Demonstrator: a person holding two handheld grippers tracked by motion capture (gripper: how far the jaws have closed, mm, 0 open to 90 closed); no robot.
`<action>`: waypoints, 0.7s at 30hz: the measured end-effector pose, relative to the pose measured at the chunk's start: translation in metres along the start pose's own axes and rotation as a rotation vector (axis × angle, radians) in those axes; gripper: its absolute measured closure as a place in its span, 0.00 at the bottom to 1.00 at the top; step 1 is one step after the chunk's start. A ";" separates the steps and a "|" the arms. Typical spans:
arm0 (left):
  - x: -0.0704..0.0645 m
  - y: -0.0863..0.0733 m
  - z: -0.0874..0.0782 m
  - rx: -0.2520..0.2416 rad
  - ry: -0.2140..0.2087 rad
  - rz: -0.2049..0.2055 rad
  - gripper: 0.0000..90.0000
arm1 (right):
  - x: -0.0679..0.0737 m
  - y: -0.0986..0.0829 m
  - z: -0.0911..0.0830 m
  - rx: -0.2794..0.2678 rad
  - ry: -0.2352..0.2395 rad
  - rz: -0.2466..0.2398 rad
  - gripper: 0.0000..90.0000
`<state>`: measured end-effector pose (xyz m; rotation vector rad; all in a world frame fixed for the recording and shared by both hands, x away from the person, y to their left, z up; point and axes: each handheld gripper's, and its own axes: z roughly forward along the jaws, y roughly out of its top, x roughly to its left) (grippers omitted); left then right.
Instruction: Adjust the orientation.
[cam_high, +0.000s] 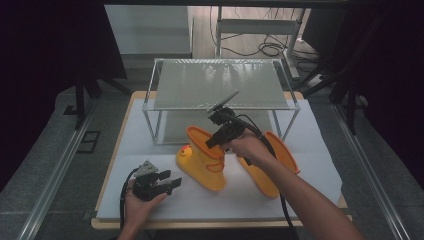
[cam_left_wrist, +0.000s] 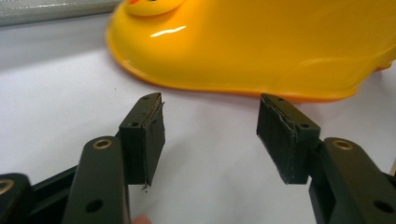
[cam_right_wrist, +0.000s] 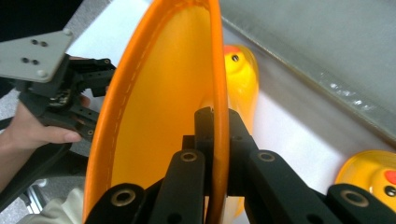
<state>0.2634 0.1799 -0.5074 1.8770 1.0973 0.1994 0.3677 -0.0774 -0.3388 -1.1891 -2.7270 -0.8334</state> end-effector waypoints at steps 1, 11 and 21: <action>0.000 0.000 0.000 0.000 0.000 0.000 0.46 | 0.000 0.000 0.000 0.000 0.000 0.000 0.96; -0.001 0.001 0.000 -0.001 -0.002 0.002 0.46 | -0.011 -0.027 -0.055 -0.077 -0.033 0.028 0.96; -0.002 0.001 0.002 0.006 -0.001 0.001 0.46 | -0.031 -0.071 -0.064 -0.079 -0.098 0.069 0.96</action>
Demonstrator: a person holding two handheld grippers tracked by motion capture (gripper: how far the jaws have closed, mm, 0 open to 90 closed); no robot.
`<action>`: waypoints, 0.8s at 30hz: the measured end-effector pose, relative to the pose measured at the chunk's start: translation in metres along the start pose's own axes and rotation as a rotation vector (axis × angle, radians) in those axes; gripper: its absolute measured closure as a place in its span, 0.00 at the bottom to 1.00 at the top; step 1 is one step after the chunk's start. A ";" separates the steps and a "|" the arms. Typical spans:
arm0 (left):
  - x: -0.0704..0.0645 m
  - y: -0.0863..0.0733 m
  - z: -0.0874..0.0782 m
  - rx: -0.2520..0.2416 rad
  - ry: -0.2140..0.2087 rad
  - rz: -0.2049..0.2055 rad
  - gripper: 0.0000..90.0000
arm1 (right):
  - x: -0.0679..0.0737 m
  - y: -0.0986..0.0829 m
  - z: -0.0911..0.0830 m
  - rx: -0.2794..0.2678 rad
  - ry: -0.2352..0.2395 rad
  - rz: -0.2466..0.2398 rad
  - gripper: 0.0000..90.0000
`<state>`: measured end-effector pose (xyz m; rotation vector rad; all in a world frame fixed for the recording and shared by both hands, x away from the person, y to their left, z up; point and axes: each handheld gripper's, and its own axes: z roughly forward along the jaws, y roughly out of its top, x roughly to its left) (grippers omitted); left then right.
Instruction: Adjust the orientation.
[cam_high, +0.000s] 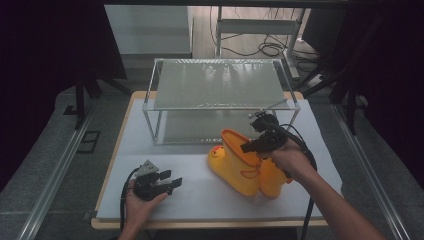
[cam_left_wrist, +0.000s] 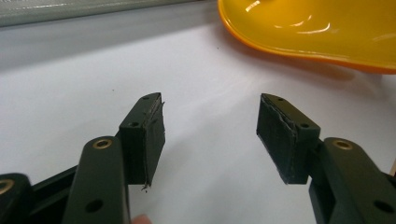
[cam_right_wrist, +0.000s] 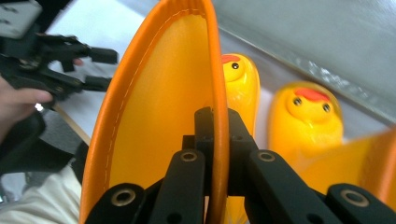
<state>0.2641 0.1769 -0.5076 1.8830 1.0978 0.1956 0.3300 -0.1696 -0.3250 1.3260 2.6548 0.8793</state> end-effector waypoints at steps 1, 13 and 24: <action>0.000 0.000 0.000 0.001 -0.001 0.003 0.46 | -0.002 -0.004 0.001 0.007 -0.009 0.000 0.96; -0.001 -0.001 0.002 0.008 -0.002 0.006 0.46 | -0.008 -0.019 -0.011 -0.037 -0.064 -0.024 0.72; 0.000 -0.001 0.002 0.012 -0.002 0.006 0.46 | -0.018 -0.025 -0.041 -0.154 -0.025 -0.005 0.55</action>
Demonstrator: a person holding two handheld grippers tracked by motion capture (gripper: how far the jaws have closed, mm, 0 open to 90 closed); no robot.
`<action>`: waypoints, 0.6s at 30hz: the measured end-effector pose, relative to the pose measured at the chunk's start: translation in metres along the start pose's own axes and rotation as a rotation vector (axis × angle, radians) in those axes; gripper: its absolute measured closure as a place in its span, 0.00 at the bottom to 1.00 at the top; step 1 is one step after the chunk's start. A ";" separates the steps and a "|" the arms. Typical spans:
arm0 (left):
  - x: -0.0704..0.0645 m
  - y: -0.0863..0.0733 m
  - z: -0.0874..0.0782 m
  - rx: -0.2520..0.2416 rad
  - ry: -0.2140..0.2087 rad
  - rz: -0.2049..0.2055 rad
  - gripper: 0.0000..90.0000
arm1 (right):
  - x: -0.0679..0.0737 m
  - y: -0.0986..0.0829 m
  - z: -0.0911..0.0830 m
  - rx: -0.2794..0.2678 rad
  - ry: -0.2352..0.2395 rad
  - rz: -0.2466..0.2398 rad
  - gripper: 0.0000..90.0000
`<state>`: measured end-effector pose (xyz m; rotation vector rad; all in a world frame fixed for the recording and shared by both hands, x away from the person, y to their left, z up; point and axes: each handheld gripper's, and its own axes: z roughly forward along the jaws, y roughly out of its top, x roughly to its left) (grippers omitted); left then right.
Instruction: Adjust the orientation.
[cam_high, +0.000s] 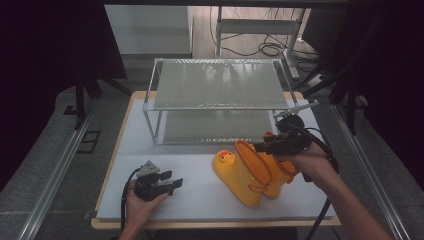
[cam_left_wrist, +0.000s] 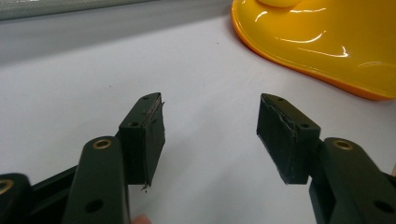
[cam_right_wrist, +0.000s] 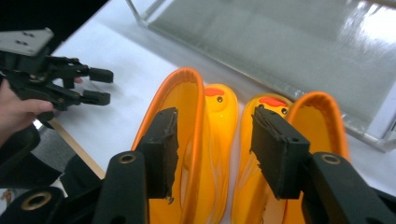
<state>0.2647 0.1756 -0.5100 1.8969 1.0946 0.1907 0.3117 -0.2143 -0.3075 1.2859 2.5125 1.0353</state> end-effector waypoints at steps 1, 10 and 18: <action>0.000 0.000 0.000 0.002 0.000 0.000 0.46 | -0.001 -0.001 -0.004 -0.011 0.004 0.000 0.55; -0.001 0.000 0.002 0.009 -0.002 0.002 0.46 | -0.022 -0.027 -0.041 -0.133 0.033 0.023 0.74; -0.001 -0.001 0.002 0.011 0.000 0.000 0.46 | -0.044 -0.048 -0.052 -0.186 0.004 0.064 0.83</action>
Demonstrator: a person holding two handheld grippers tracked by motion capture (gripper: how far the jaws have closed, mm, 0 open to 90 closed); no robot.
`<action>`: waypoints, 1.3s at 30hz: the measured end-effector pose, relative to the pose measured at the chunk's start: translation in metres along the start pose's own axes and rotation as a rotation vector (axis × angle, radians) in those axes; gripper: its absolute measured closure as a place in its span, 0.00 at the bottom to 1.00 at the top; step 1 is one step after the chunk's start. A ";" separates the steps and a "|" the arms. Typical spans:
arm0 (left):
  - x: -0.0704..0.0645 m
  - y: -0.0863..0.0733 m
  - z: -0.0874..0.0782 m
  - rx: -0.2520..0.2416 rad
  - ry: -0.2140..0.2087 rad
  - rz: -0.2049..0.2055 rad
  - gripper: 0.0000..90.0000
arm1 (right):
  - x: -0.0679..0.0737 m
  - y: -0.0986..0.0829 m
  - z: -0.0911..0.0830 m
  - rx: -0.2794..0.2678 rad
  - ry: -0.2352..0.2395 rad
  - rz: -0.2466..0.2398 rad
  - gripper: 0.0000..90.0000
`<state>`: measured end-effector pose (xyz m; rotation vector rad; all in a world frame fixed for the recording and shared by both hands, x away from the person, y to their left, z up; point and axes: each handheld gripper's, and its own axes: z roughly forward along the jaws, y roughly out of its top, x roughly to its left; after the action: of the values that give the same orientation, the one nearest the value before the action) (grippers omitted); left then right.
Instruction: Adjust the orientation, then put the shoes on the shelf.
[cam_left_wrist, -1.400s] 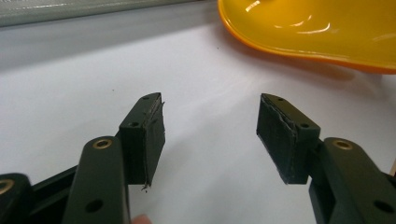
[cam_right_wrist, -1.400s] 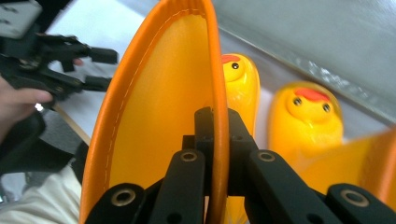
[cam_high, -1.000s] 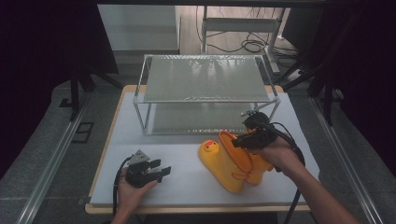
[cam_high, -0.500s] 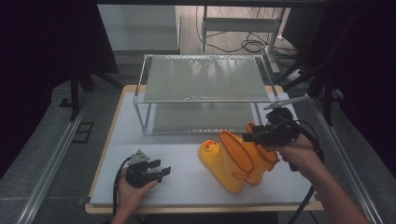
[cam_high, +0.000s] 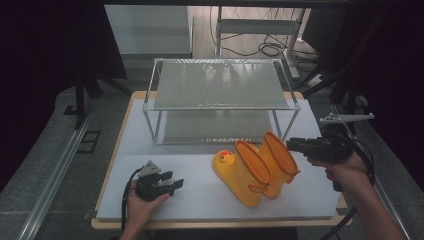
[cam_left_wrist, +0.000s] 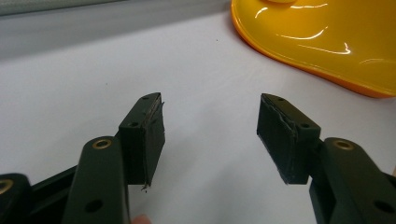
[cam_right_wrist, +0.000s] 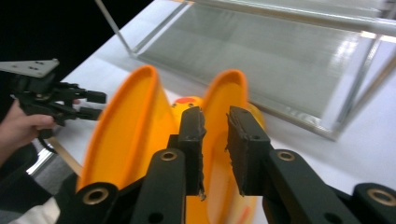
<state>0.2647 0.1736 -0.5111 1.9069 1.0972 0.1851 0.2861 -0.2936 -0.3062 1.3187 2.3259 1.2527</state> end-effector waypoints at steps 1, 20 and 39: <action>0.000 0.000 0.000 0.001 -0.001 0.001 0.46 | -0.004 -0.004 -0.002 -0.008 -0.009 0.003 0.84; 0.000 0.000 0.000 0.003 0.004 0.004 0.46 | -0.066 -0.065 0.062 0.069 -0.052 0.086 0.89; -0.001 -0.001 -0.001 0.000 0.009 0.007 0.46 | -0.086 -0.089 0.134 0.157 -0.021 0.104 0.92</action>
<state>0.2633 0.1734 -0.5110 1.9118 1.0972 0.1977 0.3516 -0.3046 -0.4759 1.5128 2.4110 1.0973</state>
